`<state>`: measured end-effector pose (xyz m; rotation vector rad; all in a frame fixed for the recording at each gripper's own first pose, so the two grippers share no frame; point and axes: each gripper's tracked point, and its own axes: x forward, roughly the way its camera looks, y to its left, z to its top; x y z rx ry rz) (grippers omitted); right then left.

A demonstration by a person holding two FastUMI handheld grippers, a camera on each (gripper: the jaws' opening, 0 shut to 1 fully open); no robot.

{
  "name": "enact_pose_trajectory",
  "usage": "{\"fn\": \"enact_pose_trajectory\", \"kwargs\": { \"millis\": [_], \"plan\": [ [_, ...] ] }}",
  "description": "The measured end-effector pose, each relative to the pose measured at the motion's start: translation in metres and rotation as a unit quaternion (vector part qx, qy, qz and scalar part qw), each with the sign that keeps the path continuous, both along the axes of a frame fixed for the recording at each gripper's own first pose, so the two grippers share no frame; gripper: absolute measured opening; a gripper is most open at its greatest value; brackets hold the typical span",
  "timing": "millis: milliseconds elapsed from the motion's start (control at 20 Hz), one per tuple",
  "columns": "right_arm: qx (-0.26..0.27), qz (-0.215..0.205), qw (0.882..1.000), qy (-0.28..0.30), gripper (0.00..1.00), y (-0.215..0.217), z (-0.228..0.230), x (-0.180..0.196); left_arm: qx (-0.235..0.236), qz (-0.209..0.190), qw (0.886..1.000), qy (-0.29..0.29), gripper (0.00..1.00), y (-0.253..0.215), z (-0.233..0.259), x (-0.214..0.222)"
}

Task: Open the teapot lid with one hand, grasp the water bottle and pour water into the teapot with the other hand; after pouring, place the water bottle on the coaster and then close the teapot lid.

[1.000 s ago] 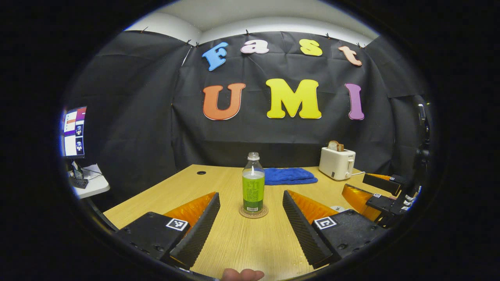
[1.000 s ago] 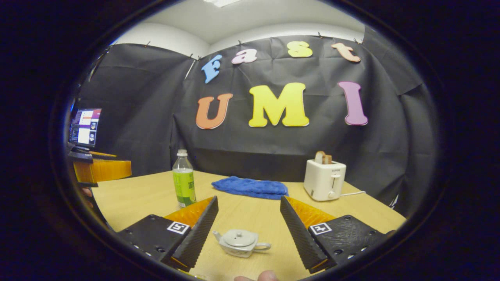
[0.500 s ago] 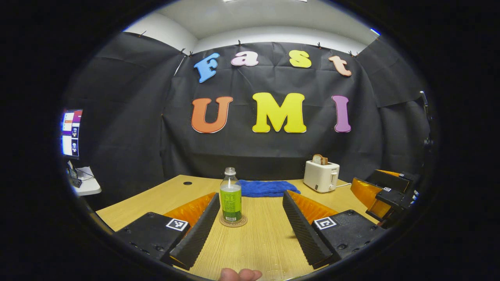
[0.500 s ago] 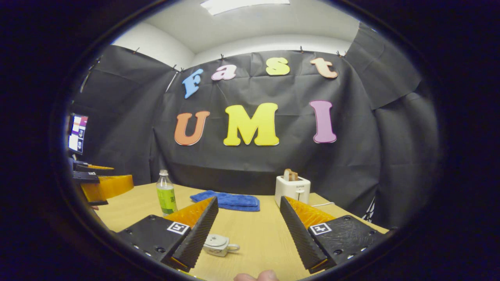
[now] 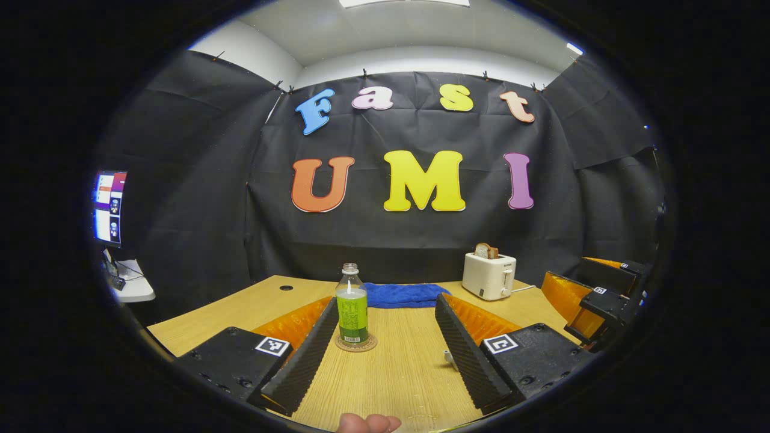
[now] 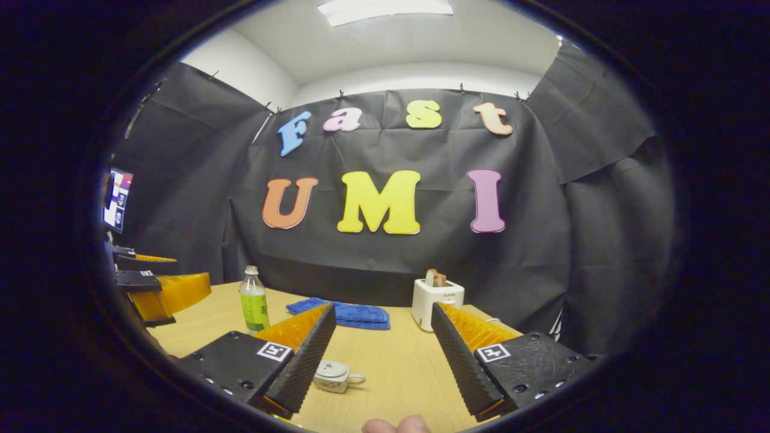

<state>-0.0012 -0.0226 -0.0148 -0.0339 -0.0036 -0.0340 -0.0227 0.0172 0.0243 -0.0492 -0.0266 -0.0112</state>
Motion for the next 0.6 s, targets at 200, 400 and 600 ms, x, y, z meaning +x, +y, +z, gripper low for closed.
{"fn": "enact_pose_trajectory", "kwargs": {
  "millis": [200, 400, 600],
  "plan": [
    [-0.004, 0.006, 1.0, 0.001, 0.97, 0.013, 0.001, -0.005, 0.004, -0.008, 1.0, 0.005, 1.0, -0.004, -0.002, 0.0],
    [0.0, 0.011, 1.0, -0.002, 0.95, 0.025, 0.005, -0.009, 0.004, -0.007, 1.0, 0.006, 1.0, -0.004, -0.003, -0.001],
    [-0.002, 0.018, 1.0, -0.013, 0.95, 0.036, 0.014, -0.011, 0.006, -0.002, 1.0, -0.002, 1.0, 0.002, 0.003, -0.005]
  ]
}}
